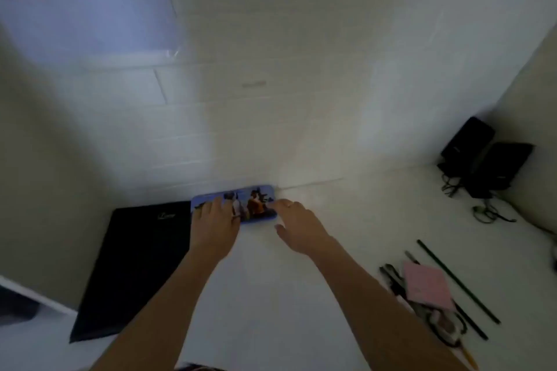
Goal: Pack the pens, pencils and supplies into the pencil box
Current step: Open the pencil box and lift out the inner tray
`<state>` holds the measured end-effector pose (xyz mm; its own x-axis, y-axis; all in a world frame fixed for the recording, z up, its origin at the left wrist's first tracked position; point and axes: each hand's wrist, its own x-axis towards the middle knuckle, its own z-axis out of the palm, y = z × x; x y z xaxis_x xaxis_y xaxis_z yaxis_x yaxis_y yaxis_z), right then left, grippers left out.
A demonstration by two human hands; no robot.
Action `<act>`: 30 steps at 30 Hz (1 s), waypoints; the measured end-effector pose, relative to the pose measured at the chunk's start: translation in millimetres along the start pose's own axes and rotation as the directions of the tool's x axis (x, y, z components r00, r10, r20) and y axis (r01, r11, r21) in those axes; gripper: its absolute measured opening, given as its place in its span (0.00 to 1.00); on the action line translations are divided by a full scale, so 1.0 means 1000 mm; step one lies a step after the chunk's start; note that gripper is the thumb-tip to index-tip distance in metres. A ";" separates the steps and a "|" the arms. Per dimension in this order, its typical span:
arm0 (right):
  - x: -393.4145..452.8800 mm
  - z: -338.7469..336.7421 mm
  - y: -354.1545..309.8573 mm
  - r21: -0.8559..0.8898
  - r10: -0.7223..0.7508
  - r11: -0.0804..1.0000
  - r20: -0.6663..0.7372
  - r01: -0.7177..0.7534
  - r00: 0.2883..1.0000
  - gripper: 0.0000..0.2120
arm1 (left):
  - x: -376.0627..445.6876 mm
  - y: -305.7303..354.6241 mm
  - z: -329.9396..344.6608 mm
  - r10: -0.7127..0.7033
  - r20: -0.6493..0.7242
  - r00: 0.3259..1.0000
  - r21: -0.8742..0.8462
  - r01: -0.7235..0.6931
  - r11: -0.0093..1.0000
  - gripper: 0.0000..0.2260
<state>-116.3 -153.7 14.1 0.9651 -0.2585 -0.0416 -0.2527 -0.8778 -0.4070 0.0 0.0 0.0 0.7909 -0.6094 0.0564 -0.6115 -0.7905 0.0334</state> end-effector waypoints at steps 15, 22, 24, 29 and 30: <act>0.032 0.110 0.018 -0.165 -0.060 0.986 -0.457 -0.018 0.887 0.23 | 0.008 -0.006 0.108 -0.061 -0.313 0.948 -0.221 -0.010 0.975 0.34; -0.092 0.104 0.010 -0.245 0.041 0.957 -0.413 -0.155 0.910 0.22 | -0.068 -0.005 0.091 0.283 -0.427 0.859 -0.160 -0.380 0.911 0.34; -0.133 0.101 0.013 -0.228 0.056 0.961 -0.401 -0.158 0.914 0.22 | -0.089 -0.007 0.087 0.354 -0.455 0.817 -0.264 -0.503 0.823 0.32; -0.204 0.100 0.023 -0.221 0.119 0.953 -0.354 -0.206 0.928 0.22 | -0.111 -0.016 0.086 0.500 -0.153 0.852 -0.608 -0.480 0.632 0.47; -0.209 0.101 0.024 -0.164 0.143 0.964 -0.340 -0.209 0.929 0.22 | -0.111 -0.016 0.085 0.511 -0.096 0.854 -0.635 -0.448 0.629 0.49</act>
<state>-317.5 -79.7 -78.6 0.8374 -0.5033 0.2132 -0.4565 -0.8585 -0.2337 -76.2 75.6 -91.7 0.3605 -0.9188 0.1606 -0.7544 -0.1860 0.6295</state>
